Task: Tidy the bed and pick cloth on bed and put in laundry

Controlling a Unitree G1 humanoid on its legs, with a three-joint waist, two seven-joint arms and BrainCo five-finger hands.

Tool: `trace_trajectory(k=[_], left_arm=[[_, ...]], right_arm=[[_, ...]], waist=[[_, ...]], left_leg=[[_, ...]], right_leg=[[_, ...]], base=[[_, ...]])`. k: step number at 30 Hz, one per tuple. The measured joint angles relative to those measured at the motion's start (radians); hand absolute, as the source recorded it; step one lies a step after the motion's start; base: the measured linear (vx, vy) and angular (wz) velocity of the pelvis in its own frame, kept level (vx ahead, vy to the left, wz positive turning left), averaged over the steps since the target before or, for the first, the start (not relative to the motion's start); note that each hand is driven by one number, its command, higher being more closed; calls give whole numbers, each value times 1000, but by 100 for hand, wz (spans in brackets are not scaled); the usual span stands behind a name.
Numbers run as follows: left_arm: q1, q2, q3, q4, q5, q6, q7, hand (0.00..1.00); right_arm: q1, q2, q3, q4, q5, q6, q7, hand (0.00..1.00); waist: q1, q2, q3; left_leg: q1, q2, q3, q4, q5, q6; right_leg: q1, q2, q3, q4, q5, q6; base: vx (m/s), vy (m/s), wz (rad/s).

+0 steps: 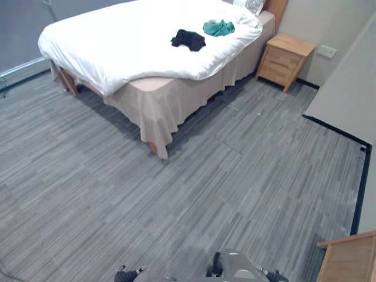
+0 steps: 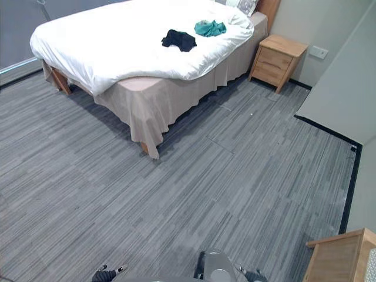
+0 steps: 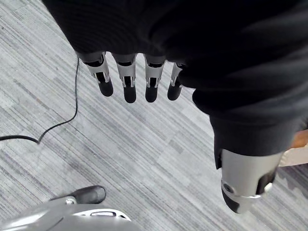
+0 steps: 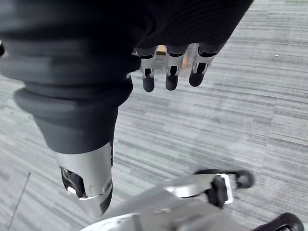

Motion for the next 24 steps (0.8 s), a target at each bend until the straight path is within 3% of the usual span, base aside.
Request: trace_trajectory(k=[2, 3, 4, 5, 6, 7, 8, 9, 10, 11, 13, 14, 15, 18, 20, 22, 24], left_arm=[[-33, 3, 27, 4, 1, -1, 0, 0], [-46, -3, 36, 15, 1, -2, 0, 0], [-54, -8, 38, 21, 1, -2, 0, 0], [-70, -31, 36, 25, 4, -6, -11, 0], [-73, -44, 37, 22, 12, -18, -20, 0], [-75, -51, 37, 20, 18, -19, -20, 0], [-70, -61, 37, 16, 18, -20, -20, 0], [-66, -61, 37, 6, 15, -21, -20, 0], [-65, -61, 37, 1, 15, -20, -19, 0], [-62, -64, 36, -20, 11, -21, -20, 0], [-58, -63, 36, -66, -9, -25, -19, 0], [-57, -63, 38, -84, -30, -32, -15, 0], [-57, -63, 40, -104, -48, -44, -14, 0], [-54, -69, 73, -132, -69, -52, -10, 0], [-42, -64, 100, -135, -69, -55, 4, 0], [-31, -64, 107, -132, -68, -54, 4, 0], [-3, -67, 106, -122, -60, -51, 2, 0]], right_arm=[[5, 5, 1, 7, 9, 1, 0, 0], [9, 5, 0, 8, 10, 3, 2, 0], [5, 1, 0, 6, 11, 2, 2, 0], [-11, -10, -4, 5, 11, -3, 2, 0], [-29, -8, -9, 4, 10, -7, 2, 0], [-31, -10, -20, 4, 10, -7, 6, 0], [-32, -27, -24, 5, 9, -4, 15, 0], [-32, -27, -22, 7, 9, -3, 18, 0], [-32, -25, -18, 7, 8, -2, 18, 0], [-34, -35, 2, 7, 8, -2, 17, 0], [-45, -47, 47, 6, 8, -2, 17, 0], [-58, -55, 78, 5, 9, -2, 13, 0], [-67, -60, 106, 7, 7, -2, 6, 0], [-112, -79, 124, 15, -13, -3, -1, 0], [-152, -74, 124, 27, -34, -3, 0, 0], [-156, -74, 126, 26, -59, -4, 0, 0], [-151, -75, 126, 25, -88, -4, 0, 0]], waist=[[-6, -18, 11], [-17, -16, 23], [-25, -6, 30], [-31, 18, 39], [-32, 28, 45], [-36, 38, 49], [-37, 49, 45], [-41, 56, 46], [-41, 59, 47], [-40, 71, 51], [-15, 72, 69], [3, 59, 82], [16, 52, 86], [47, 51, 87], [70, 44, 91], [71, 40, 89], [73, 51, 80]], left_leg=[[33, 17, 4, -2, -17, -47], [69, 31, 5, -11, -41, -58], [87, 44, 15, -18, -44, -55], [92, 54, 34, -13, -17, -34], [101, 63, 47, 2, 41, -49], [98, 78, 44, 36, 60, -80], [49, 114, 35, 189, 81, -99], [-66, 167, -12, 454, 170, -94], [-92, 181, -20, 510, 203, -90], [-192, 225, -45, 748, 284, -90], [-312, 261, -32, 1056, 250, -87], [-367, 253, -9, 1143, 207, -57], [-418, 212, 6, 1129, 161, -41], [-519, 125, 46, 966, 80, -50], [-547, 67, 115, 691, 68, -47], [-536, 28, 261, 445, 78, -40], [-507, -31, 526, 168, 170, 66]], right_leg=[[-2, -16, 13, -226, 132, 30], [-3, -32, 25, -233, 236, 30], [-8, -18, 24, -192, 269, 13], [-66, -10, 37, -70, 239, -16], [-109, -4, 51, 42, 163, -63], [-108, 5, 50, 71, 136, -77], [-93, 25, 47, 101, 81, -84], [-39, 51, 31, 84, 41, -103], [-23, 60, 27, 73, 36, -108], [39, 94, 25, 30, 21, -125], [147, 135, 51, -36, 17, -155], [227, 151, 70, -90, 2, -169], [288, 152, 92, -138, -2, -178], [364, 143, 141, -199, -11, -171], [434, 124, 153, -248, -25, -137], [519, 103, 131, -303, -45, -102], [620, 94, 77, -344, -85, -39]], base=[[511, -343, 11], [558, -392, 12], [544, -385, -1], [497, -389, -29], [476, -402, -31], [489, -474, -35], [614, -536, -16], [637, -510, -12], [628, -413, -5], [419, -221, -12], [470, -198, -43], [532, -168, -54], [424, -107, -37], [377, -24, -55], [514, 68, -42], [558, 108, 16], [665, 182, 39]])
